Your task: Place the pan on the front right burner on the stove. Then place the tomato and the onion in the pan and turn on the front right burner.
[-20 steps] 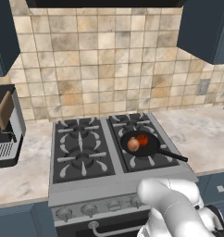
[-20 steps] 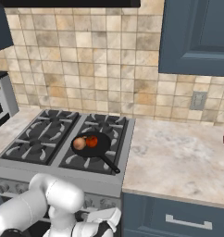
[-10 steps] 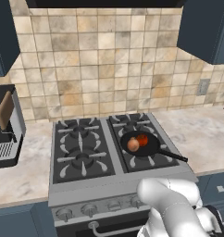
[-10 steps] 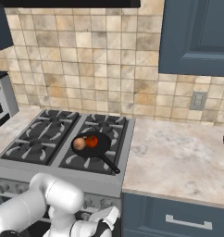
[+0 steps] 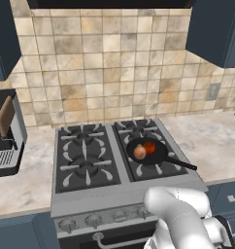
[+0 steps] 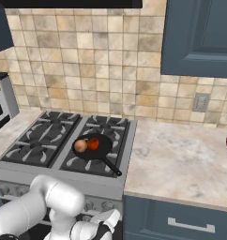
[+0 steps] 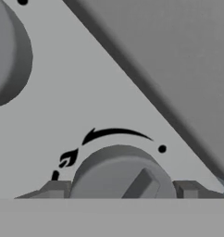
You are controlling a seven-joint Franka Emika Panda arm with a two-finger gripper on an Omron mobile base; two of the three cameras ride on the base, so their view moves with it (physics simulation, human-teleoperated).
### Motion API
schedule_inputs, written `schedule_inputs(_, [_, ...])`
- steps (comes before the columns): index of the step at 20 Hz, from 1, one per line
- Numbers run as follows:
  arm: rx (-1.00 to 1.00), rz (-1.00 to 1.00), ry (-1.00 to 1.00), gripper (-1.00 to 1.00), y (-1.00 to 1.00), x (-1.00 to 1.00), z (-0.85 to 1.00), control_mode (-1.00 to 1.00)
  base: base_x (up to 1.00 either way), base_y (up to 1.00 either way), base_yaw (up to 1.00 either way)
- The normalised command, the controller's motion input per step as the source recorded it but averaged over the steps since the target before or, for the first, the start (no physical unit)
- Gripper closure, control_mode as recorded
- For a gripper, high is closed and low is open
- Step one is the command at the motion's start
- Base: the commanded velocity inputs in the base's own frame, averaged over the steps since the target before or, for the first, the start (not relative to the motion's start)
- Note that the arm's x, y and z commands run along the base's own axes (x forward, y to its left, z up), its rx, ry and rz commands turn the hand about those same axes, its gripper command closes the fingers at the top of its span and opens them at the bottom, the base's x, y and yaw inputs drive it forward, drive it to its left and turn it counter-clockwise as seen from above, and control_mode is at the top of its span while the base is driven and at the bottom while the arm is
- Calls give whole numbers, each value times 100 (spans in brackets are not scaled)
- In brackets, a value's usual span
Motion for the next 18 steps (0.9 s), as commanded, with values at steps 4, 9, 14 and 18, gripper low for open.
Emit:
schedule_inputs(4, [-22,-14,0,100,0,5,-35,-100,0,0,0])
schedule_inputs(9, [-25,-16,0,100,0,1,-38,-100,0,0,0])
schedule_inputs(14, [-2,-2,0,100,0,0,-3,-100,0,0,0])
schedule_inputs(18, [0,0,0,100,0,0,0,-100,0,0,0])
